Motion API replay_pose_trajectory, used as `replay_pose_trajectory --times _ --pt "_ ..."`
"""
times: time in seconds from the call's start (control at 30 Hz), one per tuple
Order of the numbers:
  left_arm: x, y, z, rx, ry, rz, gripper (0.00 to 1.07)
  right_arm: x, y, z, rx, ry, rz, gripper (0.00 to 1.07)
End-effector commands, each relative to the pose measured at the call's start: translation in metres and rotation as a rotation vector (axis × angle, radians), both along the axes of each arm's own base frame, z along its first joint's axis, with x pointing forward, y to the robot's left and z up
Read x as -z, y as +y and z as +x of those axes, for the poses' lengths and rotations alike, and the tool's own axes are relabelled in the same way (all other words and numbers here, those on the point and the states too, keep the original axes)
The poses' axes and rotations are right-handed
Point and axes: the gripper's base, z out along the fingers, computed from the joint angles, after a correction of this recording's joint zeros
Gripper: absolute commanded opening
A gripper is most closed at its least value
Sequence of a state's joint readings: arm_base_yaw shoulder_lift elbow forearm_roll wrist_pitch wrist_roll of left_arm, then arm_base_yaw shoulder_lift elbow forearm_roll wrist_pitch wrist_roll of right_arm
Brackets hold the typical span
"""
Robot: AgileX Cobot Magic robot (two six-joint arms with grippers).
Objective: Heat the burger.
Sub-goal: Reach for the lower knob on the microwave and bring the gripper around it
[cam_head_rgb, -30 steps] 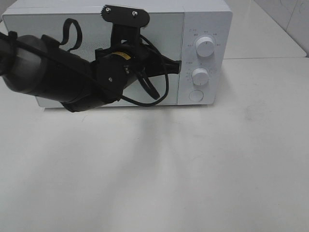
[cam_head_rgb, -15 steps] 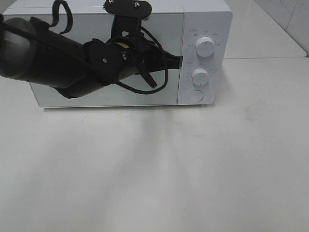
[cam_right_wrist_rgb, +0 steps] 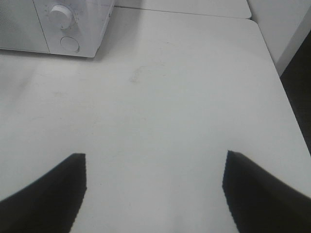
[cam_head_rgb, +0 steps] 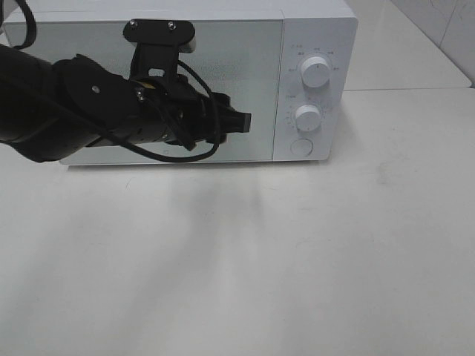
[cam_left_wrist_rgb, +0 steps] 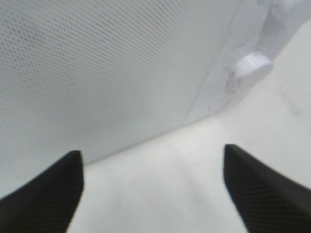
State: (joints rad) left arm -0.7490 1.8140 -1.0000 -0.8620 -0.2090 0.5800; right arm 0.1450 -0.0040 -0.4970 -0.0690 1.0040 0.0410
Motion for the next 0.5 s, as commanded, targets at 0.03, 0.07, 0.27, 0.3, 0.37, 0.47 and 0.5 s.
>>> replay_pose_trajectory --times 0.03,0.07,0.27,0.3,0.37,0.47,0.5 --pt "-0.005 0.002 -0.01 0.091 0.076 0.014 1.02 0.0 -0.001 -0.004 0.006 -0.033 0.005 0.76" --pt "-0.005 0.002 -0.01 0.091 0.076 0.014 1.02 0.0 -0.001 -0.004 0.006 -0.033 0.005 0.76" --pt "-0.006 0.019 -0.025 0.318 0.272 0.122 1.01 0.0 -0.001 -0.004 0.005 -0.033 0.004 0.76" --pt "-0.007 0.024 -0.026 0.338 0.312 0.132 1.01 0.0 -0.001 -0.004 0.006 -0.033 0.005 0.76" --pt "-0.008 0.037 -0.026 0.358 0.387 0.144 1.01 0.0 -0.001 -0.004 0.006 -0.033 0.005 0.76" --pt "-0.015 0.059 -0.026 0.373 0.473 0.148 1.01 0.0 -0.001 -0.004 0.006 -0.033 0.005 0.76" --pt "-0.017 0.065 -0.026 0.378 0.502 0.148 1.01 0.0 -0.001 -0.004 0.006 -0.033 0.005 0.76"
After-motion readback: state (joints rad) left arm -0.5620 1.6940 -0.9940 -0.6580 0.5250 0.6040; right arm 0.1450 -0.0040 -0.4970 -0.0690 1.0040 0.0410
